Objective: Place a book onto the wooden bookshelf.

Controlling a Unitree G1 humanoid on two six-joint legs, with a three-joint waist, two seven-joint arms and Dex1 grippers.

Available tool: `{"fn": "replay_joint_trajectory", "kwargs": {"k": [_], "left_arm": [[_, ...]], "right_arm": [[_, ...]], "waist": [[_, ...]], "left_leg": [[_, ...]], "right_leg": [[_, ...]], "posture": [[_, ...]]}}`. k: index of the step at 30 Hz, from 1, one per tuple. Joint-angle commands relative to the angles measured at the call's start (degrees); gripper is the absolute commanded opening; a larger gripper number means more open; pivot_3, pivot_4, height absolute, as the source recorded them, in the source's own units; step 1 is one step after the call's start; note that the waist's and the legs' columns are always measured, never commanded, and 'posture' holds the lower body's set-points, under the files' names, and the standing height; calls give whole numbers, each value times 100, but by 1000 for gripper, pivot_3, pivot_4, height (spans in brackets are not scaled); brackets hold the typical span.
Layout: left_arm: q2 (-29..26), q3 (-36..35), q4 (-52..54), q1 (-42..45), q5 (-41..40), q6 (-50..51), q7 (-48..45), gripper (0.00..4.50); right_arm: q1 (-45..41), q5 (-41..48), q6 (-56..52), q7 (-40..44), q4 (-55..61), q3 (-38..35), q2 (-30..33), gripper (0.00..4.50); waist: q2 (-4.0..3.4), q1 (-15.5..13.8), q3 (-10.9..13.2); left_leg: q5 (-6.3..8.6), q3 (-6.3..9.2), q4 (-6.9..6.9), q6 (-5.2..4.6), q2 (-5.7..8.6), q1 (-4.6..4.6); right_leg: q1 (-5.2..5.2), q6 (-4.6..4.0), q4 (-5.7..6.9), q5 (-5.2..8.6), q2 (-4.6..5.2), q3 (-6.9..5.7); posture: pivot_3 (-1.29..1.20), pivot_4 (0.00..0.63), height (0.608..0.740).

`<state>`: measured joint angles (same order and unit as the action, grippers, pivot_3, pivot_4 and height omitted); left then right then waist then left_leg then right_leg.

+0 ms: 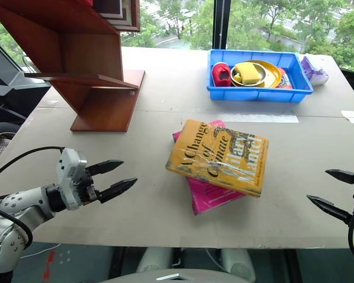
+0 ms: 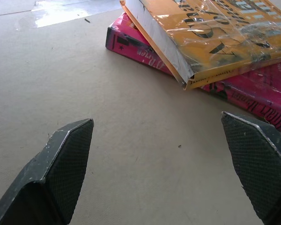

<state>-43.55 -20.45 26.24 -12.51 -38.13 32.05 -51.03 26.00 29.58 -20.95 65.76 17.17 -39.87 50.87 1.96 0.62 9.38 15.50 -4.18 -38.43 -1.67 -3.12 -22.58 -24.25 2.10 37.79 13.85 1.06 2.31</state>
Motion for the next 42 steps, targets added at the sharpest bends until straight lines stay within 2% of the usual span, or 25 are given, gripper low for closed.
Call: {"fn": "replay_joint_trajectory", "kwargs": {"k": [1,4,8,9,11,14,15,18,19,24,30,42], "left_arm": [[-85,-144,46,238,-133,-69,-74,4470],[-112,-61,64,574,-284,-127,-284,4470],[-181,26,155,682,-279,-321,-617,4470],[-206,29,167,686,-259,-391,-705,4495],[-247,9,190,663,-227,-500,-843,4500],[-275,-76,212,582,-260,-585,-966,4500],[-279,-106,213,540,-262,-629,-1008,4500],[-256,-203,247,348,-255,-795,-1141,4500],[-247,-227,264,282,-261,-821,-1158,4500],[-225,-275,300,34,-244,-921,-1185,4500],[-209,-280,313,-86,-227,-990,-1148,4500],[-170,-389,542,-471,-313,-923,-1023,4500]], "right_arm": [[-280,29,42,-319,168,-98,-52,4500],[-707,-5,-277,-992,657,119,-125,4500],[-1098,-69,-872,-1367,939,549,135,4500],[-1219,-14,-1167,-1458,931,686,230,4254],[-1389,-16,-1491,-1585,987,902,352,3739],[-1598,60,-1954,-1819,1207,1102,431,2531],[-1641,102,-2103,-1851,1307,1176,469,1869],[-1738,152,-2529,-2031,1650,1411,535,610],[-1794,159,-2657,-2122,1719,1492,530,42],[-2089,-334,-3094,-2706,1820,2200,670,42],[-2512,-359,-3478,-2973,1983,2819,565,42],[-3635,-169,-4297,-3425,2521,3882,-79,42]], "waist": [[0,0,0],[-6,6,-1],[-8,11,-2],[-5,10,-1],[-5,6,-1],[-5,3,-1],[-5,3,-1],[-5,4,-1],[-5,8,-1],[-4,11,-1],[-5,8,-1],[-4,24,-1]], "left_leg": [[0,0,0,0,0,0],[0,1,-7,0,0,1],[0,-2,0,0,1,2],[0,-2,0,0,2,-2],[0,-2,0,0,2,-6],[0,0,0,0,3,-7],[0,1,0,0,2,-7],[0,1,0,0,2,-7],[0,2,0,0,2,-7],[0,0,-1,0,1,-6],[0,0,-1,0,2,-6],[0,0,-1,0,-2,-7]], "right_leg": [[0,0,0,0,0,0],[0,1,6,0,-3,0],[-1,-15,6,-10,-4,2],[-2,-15,5,-10,-4,2],[-3,-15,0,-10,-4,2],[-3,-15,-2,-10,-3,1],[-3,-15,-1,-9,-3,0],[-3,-15,0,-9,-3,0],[-3,-15,0,-9,-3,0],[-3,-14,0,-9,-1,0],[-5,-14,0,-9,-2,0],[-9,-14,3,-9,-4,0]], "posture": [[0,150,740],[0,150,740],[0,150,740],[0,150,740],[0,150,740],[0,150,740],[0,150,740],[0,150,740],[0,150,740],[0,150,740],[0,150,740],[0,150,740]]}}
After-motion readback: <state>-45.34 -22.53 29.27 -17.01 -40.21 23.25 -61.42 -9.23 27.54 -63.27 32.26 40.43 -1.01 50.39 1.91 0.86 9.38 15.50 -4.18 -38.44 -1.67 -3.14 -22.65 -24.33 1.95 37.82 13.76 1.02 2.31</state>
